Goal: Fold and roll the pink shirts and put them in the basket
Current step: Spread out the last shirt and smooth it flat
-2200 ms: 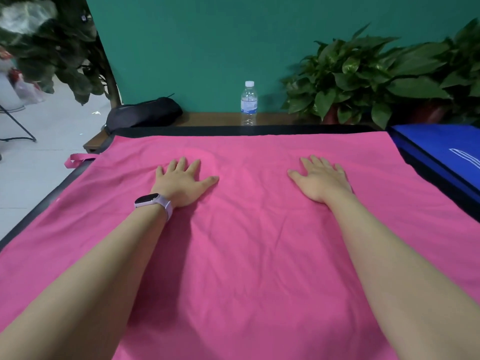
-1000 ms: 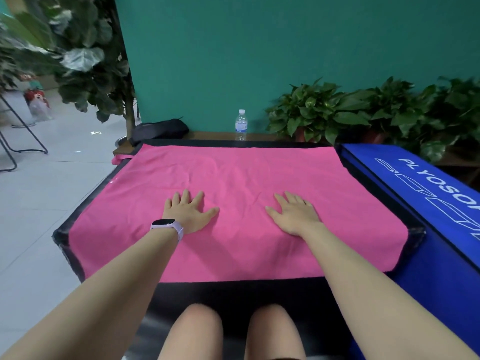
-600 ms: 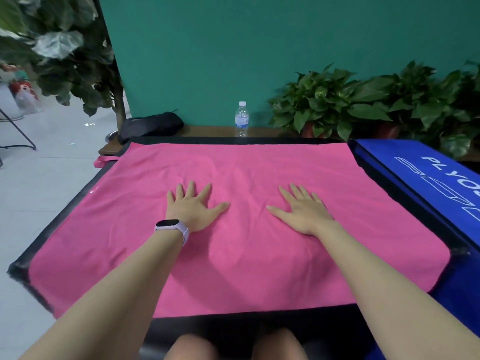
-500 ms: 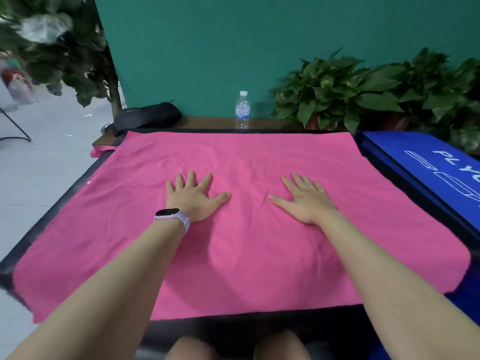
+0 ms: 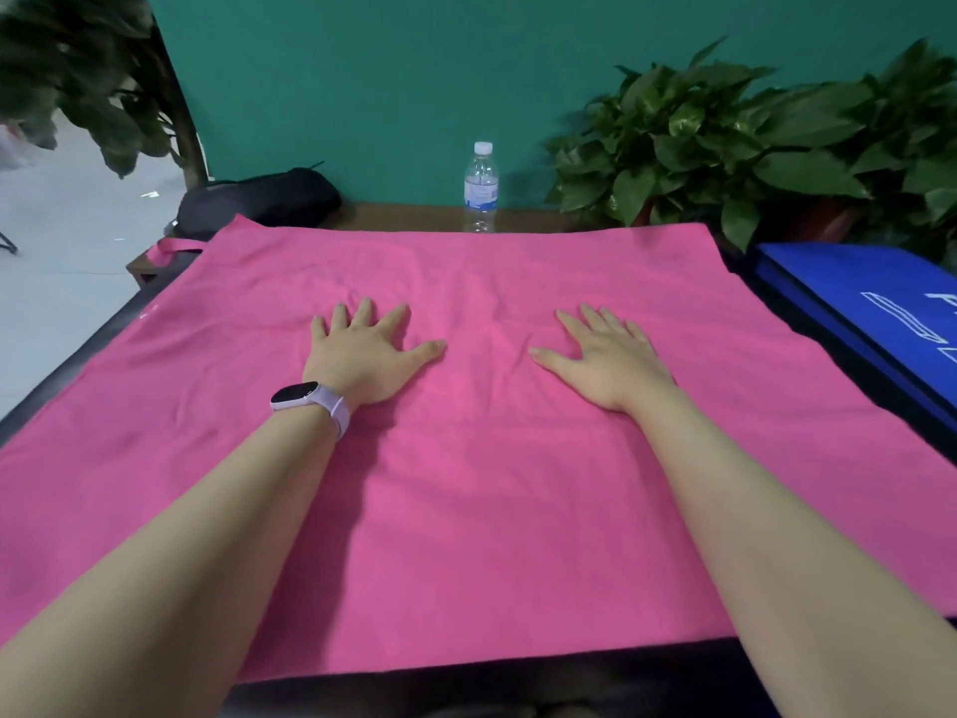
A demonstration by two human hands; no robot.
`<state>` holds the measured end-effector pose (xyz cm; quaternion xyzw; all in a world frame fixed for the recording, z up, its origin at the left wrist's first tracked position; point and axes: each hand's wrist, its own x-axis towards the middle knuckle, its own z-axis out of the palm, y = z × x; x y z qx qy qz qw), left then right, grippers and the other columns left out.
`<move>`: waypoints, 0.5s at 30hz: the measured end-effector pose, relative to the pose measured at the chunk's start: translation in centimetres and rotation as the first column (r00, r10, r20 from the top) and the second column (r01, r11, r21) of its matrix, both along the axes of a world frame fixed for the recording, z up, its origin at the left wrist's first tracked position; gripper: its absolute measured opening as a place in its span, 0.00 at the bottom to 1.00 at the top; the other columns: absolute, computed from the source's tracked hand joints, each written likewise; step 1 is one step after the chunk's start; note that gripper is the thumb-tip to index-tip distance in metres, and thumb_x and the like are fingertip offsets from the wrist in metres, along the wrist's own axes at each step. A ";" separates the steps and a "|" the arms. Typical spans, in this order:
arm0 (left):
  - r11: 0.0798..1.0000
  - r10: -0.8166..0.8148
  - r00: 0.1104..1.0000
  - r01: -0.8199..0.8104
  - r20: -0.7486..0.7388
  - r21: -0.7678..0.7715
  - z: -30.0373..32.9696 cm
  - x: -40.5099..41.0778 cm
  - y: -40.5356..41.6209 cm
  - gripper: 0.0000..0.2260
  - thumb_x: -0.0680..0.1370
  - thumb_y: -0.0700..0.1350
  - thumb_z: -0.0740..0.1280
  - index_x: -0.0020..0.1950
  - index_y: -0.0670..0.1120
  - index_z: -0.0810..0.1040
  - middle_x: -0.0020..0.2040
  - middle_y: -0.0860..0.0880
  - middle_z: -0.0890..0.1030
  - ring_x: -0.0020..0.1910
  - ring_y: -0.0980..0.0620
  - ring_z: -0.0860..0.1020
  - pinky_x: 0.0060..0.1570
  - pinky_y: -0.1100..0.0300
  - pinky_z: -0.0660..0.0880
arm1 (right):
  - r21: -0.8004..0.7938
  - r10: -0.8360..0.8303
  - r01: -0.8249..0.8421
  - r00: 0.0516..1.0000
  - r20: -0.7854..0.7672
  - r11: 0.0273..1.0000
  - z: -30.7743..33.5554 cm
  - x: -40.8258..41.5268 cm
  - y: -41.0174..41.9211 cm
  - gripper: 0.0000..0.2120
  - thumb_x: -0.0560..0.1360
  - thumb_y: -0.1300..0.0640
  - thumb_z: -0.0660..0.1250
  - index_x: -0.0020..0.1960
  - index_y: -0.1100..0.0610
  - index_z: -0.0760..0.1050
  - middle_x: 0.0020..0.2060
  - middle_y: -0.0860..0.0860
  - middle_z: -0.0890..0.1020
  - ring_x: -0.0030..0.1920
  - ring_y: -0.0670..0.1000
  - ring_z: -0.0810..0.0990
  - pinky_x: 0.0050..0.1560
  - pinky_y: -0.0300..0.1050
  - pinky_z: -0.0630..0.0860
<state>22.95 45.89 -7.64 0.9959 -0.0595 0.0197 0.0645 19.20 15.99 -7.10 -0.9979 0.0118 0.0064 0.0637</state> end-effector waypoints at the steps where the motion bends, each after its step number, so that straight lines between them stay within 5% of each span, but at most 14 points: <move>1: 0.999 -0.012 0.999 0.014 0.051 -0.038 0.0 -0.2 0.1 0.37 0.72 0.76 0.49 0.76 0.60 0.65 0.76 0.45 0.66 0.76 0.39 0.61 0.73 0.40 0.54 | 0.009 0.005 -0.006 0.999 0.033 1.000 -0.1 -0.1 0.0 0.45 0.71 0.21 0.43 0.82 0.43 0.52 0.82 0.49 0.53 0.81 0.52 0.50 0.80 0.55 0.47; 4: 0.965 -0.107 0.971 0.153 0.215 -0.212 0.5 -0.8 0.2 0.17 0.79 0.57 0.62 0.63 0.50 0.80 0.62 0.45 0.79 0.64 0.41 0.75 0.64 0.46 0.70 | 0.076 -0.018 0.001 0.975 0.221 0.997 -0.1 -0.7 0.1 0.32 0.79 0.34 0.56 0.76 0.52 0.68 0.75 0.55 0.69 0.76 0.56 0.66 0.76 0.53 0.61; 7: 0.927 -0.313 0.920 0.350 0.234 -0.137 1.8 -3.3 -1.8 0.13 0.82 0.48 0.62 0.62 0.47 0.81 0.60 0.45 0.81 0.60 0.41 0.77 0.59 0.48 0.74 | 0.064 -0.053 0.031 0.926 0.374 0.997 0.4 -2.1 0.7 0.21 0.80 0.45 0.60 0.62 0.58 0.78 0.58 0.57 0.81 0.60 0.59 0.78 0.62 0.52 0.73; 10: 0.867 -0.476 0.868 0.490 0.141 -0.092 2.2 -7.9 -6.5 0.21 0.83 0.55 0.60 0.72 0.46 0.74 0.71 0.43 0.74 0.70 0.42 0.71 0.70 0.49 0.67 | 0.030 -0.035 0.027 0.960 0.279 0.999 0.6 -4.3 0.1 0.24 0.82 0.42 0.55 0.69 0.56 0.75 0.66 0.56 0.78 0.67 0.58 0.74 0.69 0.53 0.68; 15: 0.828 -0.558 0.827 0.560 0.068 -0.012 0.4 -15.3 -12.2 0.30 0.81 0.66 0.50 0.81 0.56 0.57 0.82 0.49 0.56 0.80 0.47 0.53 0.79 0.51 0.49 | 0.044 -0.119 0.117 0.992 0.048 0.992 0.1 -10.9 -7.0 0.33 0.81 0.31 0.43 0.81 0.45 0.57 0.81 0.49 0.57 0.81 0.51 0.54 0.79 0.52 0.50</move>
